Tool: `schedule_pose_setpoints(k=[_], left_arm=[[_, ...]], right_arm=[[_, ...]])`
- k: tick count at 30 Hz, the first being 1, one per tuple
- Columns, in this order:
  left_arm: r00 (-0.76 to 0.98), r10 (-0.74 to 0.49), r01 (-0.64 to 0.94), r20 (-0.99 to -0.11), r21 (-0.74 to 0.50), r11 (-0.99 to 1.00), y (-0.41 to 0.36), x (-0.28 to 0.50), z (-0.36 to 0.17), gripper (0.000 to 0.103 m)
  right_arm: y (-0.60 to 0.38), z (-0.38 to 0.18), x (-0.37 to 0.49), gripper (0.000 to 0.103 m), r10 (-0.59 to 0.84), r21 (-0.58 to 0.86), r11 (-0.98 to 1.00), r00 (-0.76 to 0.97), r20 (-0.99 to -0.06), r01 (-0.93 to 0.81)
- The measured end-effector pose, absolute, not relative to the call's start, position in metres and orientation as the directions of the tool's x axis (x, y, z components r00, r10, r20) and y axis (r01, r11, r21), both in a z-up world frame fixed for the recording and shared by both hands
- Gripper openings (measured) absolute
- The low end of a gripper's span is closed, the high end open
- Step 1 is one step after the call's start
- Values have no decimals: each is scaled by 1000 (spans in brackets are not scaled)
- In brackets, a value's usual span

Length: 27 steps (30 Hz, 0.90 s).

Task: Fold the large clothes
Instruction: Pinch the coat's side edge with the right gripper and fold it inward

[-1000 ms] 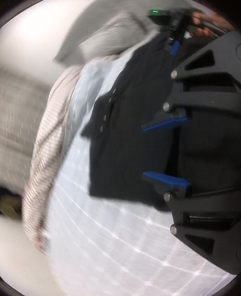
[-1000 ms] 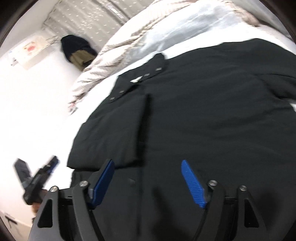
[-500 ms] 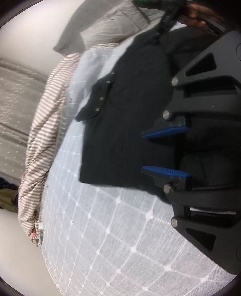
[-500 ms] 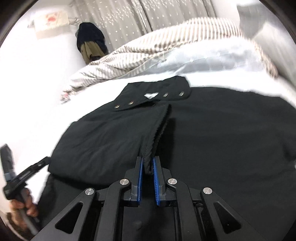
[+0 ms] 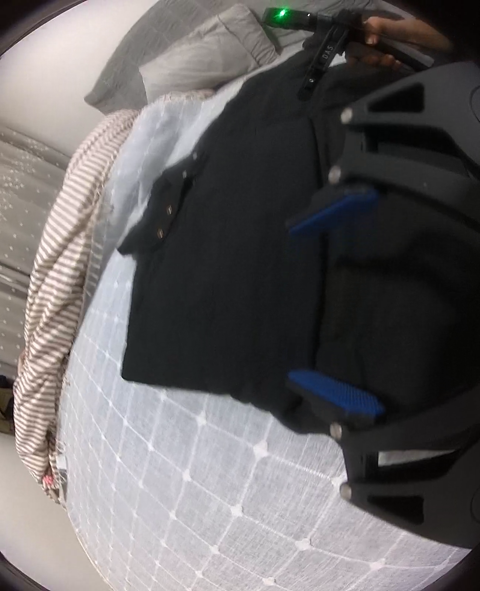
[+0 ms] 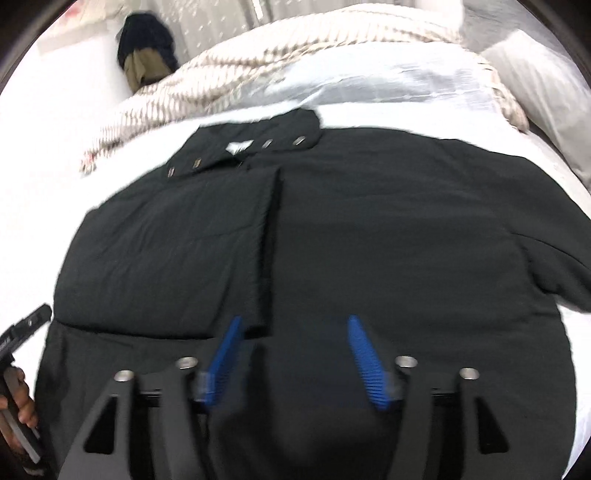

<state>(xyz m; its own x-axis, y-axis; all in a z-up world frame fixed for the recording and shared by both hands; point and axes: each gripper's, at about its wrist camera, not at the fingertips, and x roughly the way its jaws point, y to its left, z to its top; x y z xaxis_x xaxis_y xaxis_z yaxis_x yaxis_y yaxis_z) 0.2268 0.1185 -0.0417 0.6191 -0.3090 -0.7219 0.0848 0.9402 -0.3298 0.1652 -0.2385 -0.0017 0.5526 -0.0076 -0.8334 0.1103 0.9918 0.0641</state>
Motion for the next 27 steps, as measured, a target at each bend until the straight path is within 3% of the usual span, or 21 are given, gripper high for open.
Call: schedule_pose_setpoints(k=[5,15,21,27], left_arm=[[631,-317,110,-708,-324,940,105,212,-30,96],[634,-296,126,-714,-283,951,84,206,-31,96],[605,-311,113,-733,-308,945,78,207,-40,96],[578,-345,96,-740,-358,929,73,210,-50,96]], right_arm=[[-298,26,141,70,-47,100,969,569,-821,224],[-488,40,69,71,-304,127,724,479,-823,678],[-570,32,19,71,-303,237,559,462,-834,794],[-605,31,9,71,-309,315,526,523,-795,790]])
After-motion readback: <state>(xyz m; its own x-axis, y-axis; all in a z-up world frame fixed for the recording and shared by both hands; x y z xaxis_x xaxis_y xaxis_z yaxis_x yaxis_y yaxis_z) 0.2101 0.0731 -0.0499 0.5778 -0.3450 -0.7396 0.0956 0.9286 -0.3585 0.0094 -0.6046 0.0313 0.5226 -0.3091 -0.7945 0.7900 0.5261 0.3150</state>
